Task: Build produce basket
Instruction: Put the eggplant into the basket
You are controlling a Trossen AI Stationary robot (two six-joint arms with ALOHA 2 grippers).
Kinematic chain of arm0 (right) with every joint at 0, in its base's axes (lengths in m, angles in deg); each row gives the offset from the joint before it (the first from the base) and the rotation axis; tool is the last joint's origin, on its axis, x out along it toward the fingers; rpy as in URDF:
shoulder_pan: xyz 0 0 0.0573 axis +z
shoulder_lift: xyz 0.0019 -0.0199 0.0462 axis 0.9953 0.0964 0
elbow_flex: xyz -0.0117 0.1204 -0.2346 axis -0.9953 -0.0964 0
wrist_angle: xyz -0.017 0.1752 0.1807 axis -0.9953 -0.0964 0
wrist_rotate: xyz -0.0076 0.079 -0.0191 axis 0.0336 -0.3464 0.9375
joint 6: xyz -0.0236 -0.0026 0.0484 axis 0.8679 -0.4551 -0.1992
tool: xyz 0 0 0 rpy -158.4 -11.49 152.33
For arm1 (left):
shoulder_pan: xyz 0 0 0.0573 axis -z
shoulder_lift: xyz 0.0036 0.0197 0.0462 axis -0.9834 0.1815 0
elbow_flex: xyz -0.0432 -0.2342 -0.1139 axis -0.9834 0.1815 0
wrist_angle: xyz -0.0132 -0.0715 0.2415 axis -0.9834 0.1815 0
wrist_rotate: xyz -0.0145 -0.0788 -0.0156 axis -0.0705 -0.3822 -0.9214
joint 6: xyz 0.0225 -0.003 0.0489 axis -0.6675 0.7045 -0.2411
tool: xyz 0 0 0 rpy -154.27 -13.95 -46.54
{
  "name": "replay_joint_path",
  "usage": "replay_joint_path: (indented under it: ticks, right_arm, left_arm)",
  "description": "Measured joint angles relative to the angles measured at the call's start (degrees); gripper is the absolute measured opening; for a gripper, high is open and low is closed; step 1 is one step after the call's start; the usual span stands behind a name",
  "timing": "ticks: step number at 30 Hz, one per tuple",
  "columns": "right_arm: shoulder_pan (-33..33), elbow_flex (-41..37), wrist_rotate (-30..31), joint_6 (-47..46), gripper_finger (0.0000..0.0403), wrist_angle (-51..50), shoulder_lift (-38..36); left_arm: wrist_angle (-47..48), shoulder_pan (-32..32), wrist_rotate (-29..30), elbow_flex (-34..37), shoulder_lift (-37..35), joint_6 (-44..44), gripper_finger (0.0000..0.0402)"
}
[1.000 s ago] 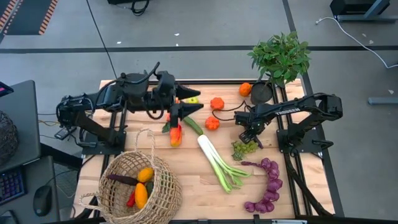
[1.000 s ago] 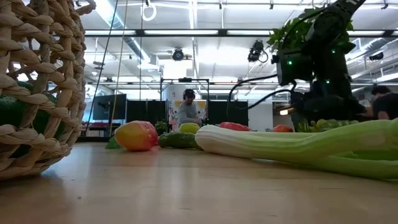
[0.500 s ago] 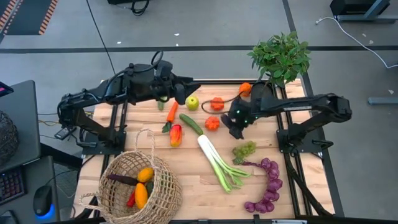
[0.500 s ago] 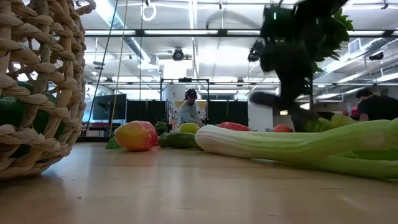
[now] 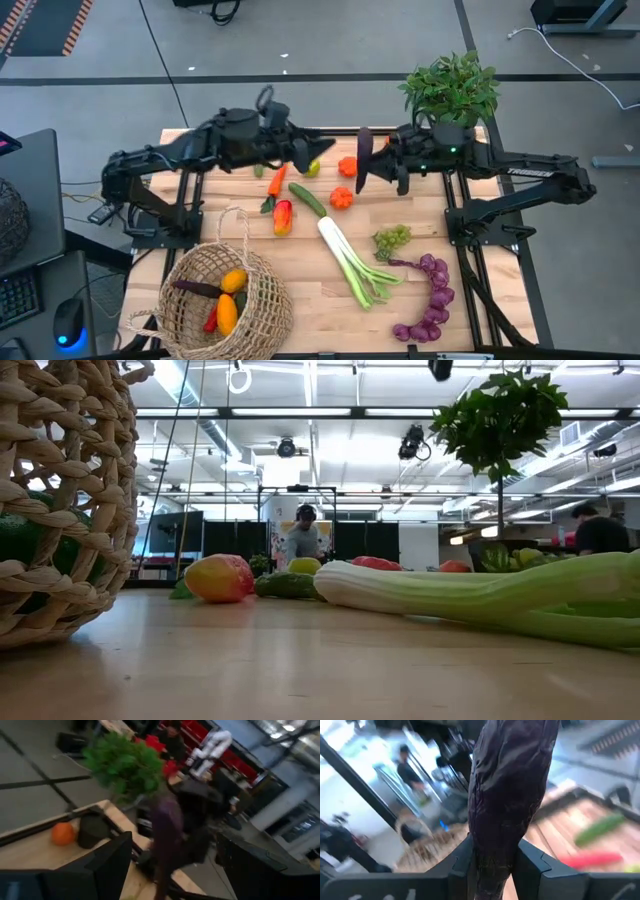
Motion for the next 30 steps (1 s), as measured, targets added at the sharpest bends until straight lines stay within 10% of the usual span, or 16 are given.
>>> replay_joint_path:
  ticks: [30]
  right_arm:
    - [4.81, 0.0, 2.72, -7.61, 0.0099, 8.59, 6.54]
  left_arm:
    - [-0.94, 0.68, 0.9, 0.02, 5.98, -10.43, 0.0293]
